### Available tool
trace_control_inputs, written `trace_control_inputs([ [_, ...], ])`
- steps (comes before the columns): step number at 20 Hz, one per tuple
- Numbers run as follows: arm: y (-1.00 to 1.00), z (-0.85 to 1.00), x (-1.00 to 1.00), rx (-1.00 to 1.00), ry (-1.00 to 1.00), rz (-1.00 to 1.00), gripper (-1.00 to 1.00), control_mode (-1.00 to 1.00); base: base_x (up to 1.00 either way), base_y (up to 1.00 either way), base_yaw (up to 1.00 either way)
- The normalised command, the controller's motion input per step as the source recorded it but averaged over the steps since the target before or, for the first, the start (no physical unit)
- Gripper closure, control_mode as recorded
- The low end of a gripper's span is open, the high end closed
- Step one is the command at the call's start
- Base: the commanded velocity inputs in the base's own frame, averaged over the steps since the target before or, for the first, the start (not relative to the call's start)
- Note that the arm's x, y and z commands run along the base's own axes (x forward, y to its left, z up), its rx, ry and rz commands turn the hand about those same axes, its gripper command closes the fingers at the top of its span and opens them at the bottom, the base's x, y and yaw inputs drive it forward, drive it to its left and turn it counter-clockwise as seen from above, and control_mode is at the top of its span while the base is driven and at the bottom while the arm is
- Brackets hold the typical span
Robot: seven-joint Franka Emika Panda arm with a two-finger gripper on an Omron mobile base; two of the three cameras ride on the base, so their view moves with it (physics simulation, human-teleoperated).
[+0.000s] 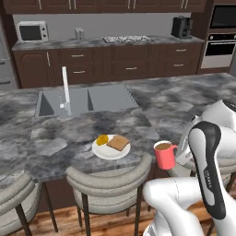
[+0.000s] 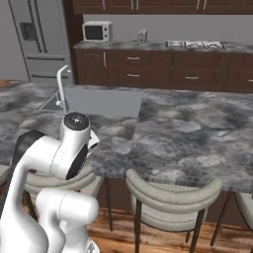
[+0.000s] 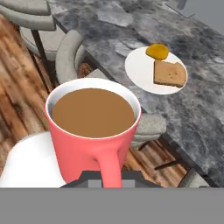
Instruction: Pick up the brewed coffee from the coffee machine and place it next to the breakfast plate on the dining counter.
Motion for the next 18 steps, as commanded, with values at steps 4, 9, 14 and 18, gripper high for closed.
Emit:
trace_control_inputs([
  [4,0.0,0.0,0.0,0.0,0.0,0.0,1.0,1.0,0.94,0.54,-0.32],
  [9,0.09,0.0,0.74,-0.03,-0.28,-0.16,1.0,-1.0,0.0,0.0,0.0],
  [14,-0.14,-0.04,0.72,0.0,-0.2,-0.04,1.0,-1.0,0.0,0.0,0.0],
  [18,-0.19,-0.28,0.9,0.0,-0.01,0.0,1.0,-1.0,0.0,0.0,0.0],
])
